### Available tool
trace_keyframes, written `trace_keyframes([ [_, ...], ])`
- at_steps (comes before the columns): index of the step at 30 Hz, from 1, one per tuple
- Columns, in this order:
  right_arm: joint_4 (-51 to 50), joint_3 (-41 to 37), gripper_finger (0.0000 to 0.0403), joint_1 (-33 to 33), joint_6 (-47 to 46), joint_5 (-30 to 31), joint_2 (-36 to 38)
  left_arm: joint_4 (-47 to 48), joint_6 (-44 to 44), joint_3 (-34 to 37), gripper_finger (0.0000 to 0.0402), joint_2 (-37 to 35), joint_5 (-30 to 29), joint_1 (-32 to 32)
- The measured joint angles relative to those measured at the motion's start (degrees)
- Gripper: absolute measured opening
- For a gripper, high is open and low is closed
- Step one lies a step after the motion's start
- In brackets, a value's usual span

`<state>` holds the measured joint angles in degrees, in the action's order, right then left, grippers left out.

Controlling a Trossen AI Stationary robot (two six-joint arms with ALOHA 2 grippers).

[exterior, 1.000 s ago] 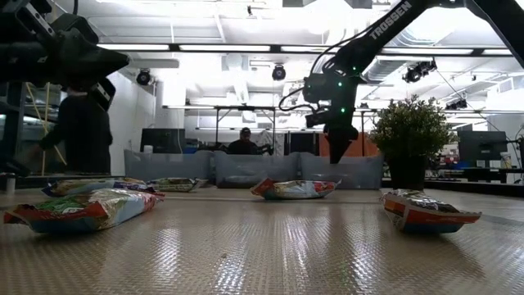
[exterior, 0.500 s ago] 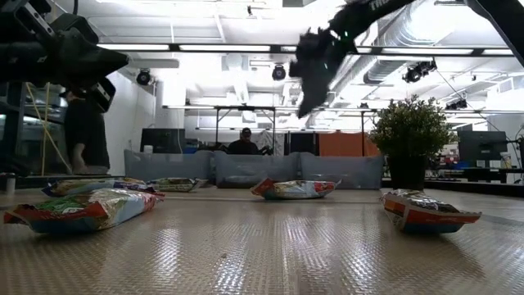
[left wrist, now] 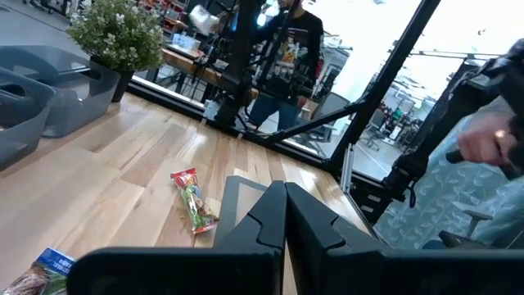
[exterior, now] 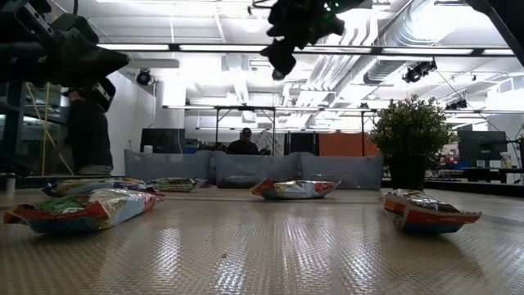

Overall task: Pick and place Granola Bars by type
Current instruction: Put the red granola bar into the right black bin

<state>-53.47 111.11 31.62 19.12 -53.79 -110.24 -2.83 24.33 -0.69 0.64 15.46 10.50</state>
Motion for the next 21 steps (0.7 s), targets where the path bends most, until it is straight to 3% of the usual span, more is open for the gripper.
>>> trace_keyframes([
  [4,-2.9,0.0,0.0191,-5.65,7.07,8.36,0.0,-0.02,0.01,0.0,0.0001,0.02,-0.02,0.0],
  [9,-8.02,-1.3,0.0191,-13.0,19.17,27.44,0.0,-0.01,0.01,0.0,0.0001,0.01,-0.04,-0.01],
  [12,-8.4,-4.7,0.0191,-16.18,21.67,35.03,0.0,-0.02,0.01,0.0,0.0001,0.0,-0.09,-0.02],
  [21,-6.09,-20.08,0.0191,-19.45,21.67,39.34,-0.02,-0.02,0.01,0.0,0.0001,0.0,-0.22,0.0],
])
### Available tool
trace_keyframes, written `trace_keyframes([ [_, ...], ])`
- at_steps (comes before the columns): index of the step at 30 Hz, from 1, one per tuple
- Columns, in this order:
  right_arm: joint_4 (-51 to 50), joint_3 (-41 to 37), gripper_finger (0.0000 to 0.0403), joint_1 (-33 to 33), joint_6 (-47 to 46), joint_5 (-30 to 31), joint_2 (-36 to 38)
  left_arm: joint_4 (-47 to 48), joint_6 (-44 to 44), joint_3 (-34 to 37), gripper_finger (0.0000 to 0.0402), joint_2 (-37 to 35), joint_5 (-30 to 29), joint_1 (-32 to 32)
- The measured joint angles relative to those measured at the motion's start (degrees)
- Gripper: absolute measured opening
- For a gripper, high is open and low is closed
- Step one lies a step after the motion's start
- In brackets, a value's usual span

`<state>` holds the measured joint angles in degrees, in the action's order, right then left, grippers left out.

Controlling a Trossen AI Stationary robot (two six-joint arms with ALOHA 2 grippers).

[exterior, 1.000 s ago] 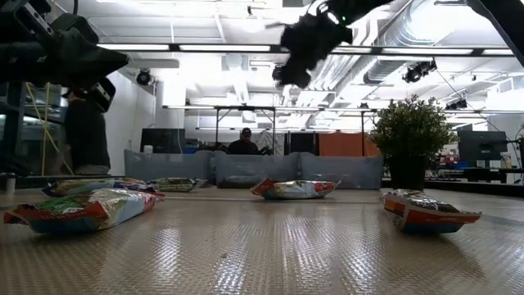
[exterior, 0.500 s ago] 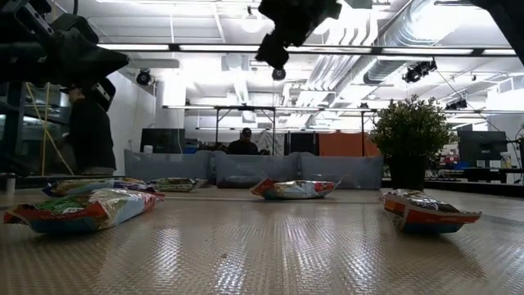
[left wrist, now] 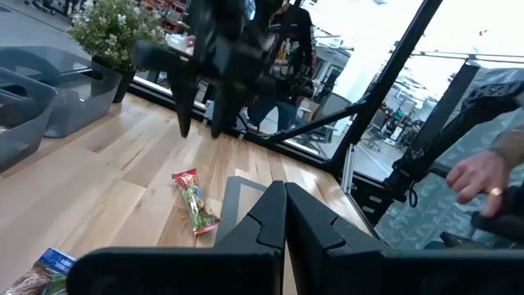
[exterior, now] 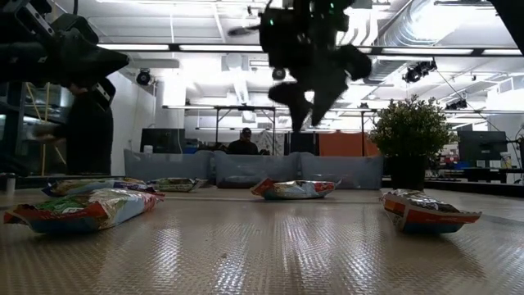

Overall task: Pick and place Granola Bars by type
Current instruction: Put the red granola bar into the right black bin

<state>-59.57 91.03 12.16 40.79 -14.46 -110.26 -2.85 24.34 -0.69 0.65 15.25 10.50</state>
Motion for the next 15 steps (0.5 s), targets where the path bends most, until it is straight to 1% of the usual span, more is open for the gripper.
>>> trace_keyframes([
  [6,5.66,-8.31,0.0191,-0.02,-1.93,2.18,0.0,0.0,0.0,0.0,0.0001,0.0,0.02,0.0],
  [9,8.12,-10.78,0.0191,0.0,-2.92,2.02,0.0,0.01,0.0,0.0,0.0001,0.01,0.02,-0.01],
  [15,12.03,-13.32,0.0191,-0.67,-4.76,0.39,0.0,0.0,0.0,0.0,0.0001,0.0,0.04,-0.01],
])
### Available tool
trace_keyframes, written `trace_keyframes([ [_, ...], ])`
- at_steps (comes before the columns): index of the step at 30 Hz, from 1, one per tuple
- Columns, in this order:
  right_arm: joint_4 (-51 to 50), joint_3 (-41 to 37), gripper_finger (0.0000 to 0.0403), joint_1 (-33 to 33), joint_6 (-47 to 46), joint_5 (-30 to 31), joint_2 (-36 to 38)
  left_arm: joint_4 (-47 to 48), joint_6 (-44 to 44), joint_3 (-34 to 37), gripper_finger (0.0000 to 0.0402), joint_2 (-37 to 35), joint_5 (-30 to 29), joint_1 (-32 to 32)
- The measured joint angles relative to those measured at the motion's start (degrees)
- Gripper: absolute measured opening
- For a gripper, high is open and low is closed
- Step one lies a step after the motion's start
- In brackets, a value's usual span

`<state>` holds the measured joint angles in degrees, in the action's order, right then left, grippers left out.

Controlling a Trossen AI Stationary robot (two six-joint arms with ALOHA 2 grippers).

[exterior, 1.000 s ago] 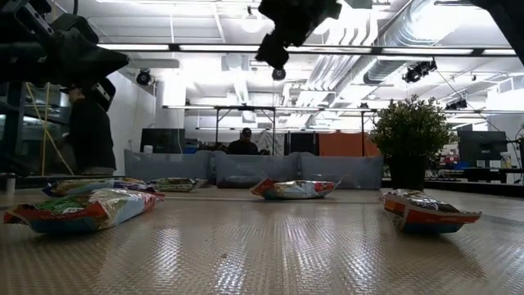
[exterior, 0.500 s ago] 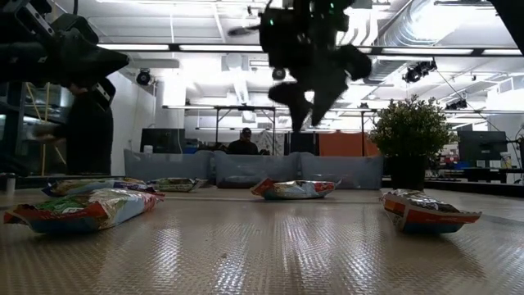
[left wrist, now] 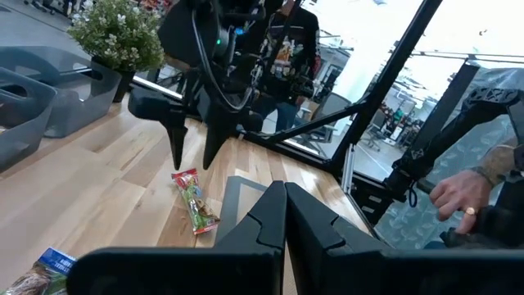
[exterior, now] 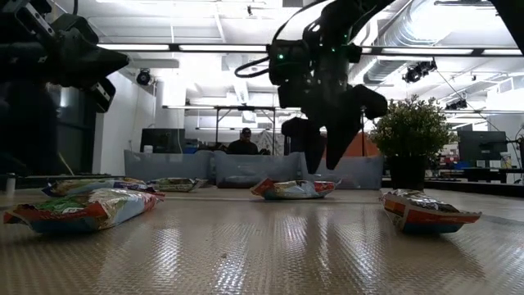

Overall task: Pick and place Granola Bars by type
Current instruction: Put the red granola bar into the right black bin

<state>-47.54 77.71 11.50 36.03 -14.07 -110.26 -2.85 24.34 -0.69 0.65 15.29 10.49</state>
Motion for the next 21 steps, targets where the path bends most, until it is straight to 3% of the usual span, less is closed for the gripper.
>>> trace_keyframes([
  [15,8.9,-0.63,0.0193,-0.8,0.1,-5.99,0.0,0.01,0.0,0.0,0.0001,0.0,0.22,0.01],
  [21,10.49,-0.63,0.0232,-0.78,-0.51,-5.31,-0.38,0.02,0.0,0.0,0.0001,0.02,0.2,0.01],
])
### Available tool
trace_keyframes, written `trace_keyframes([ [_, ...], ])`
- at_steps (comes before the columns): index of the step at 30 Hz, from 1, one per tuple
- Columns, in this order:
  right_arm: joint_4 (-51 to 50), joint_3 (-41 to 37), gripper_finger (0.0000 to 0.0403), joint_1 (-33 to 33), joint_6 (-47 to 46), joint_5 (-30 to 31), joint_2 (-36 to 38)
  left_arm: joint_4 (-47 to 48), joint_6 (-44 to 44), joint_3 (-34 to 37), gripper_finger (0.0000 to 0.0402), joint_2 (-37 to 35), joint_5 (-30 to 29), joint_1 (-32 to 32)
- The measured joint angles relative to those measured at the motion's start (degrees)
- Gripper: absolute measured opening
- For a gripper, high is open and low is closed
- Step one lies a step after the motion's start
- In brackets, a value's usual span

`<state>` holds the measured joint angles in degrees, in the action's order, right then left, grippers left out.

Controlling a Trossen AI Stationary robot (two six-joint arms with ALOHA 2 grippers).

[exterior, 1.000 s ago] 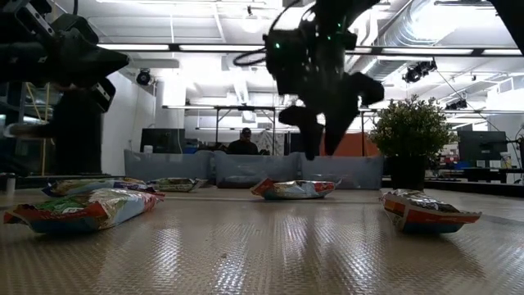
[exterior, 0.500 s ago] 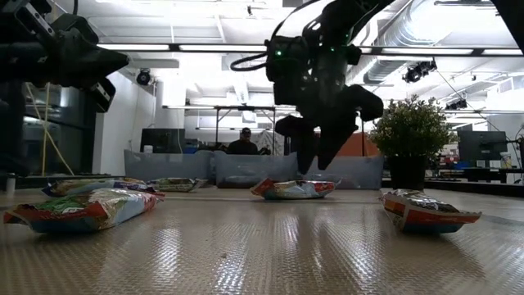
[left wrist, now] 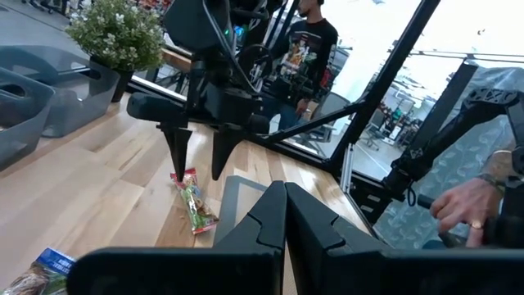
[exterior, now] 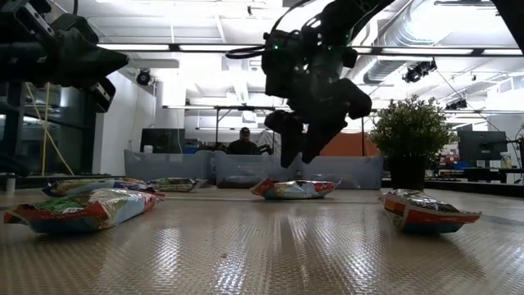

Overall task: Pick and place Granola Bars by type
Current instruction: Put the red granola bar into the right black bin

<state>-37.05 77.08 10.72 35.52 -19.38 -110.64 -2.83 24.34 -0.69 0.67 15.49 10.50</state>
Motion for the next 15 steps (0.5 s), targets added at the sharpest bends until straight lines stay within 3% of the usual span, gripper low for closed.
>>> trace_keyframes([
  [5,0.06,-0.11,0.0258,-0.26,-0.81,0.99,-1.71,-0.02,0.0,0.0,0.0001,0.0,-0.02,-0.02],
  [10,0.64,-0.11,0.0261,-1.04,-0.98,6.94,-4.15,-0.02,0.0,0.0,0.0001,-0.01,-0.02,-0.01],
  [15,1.37,-0.09,0.0262,-1.38,-2.28,7.3,-5.81,0.0,0.0,0.0,0.0001,-0.02,-0.21,-0.02],
])
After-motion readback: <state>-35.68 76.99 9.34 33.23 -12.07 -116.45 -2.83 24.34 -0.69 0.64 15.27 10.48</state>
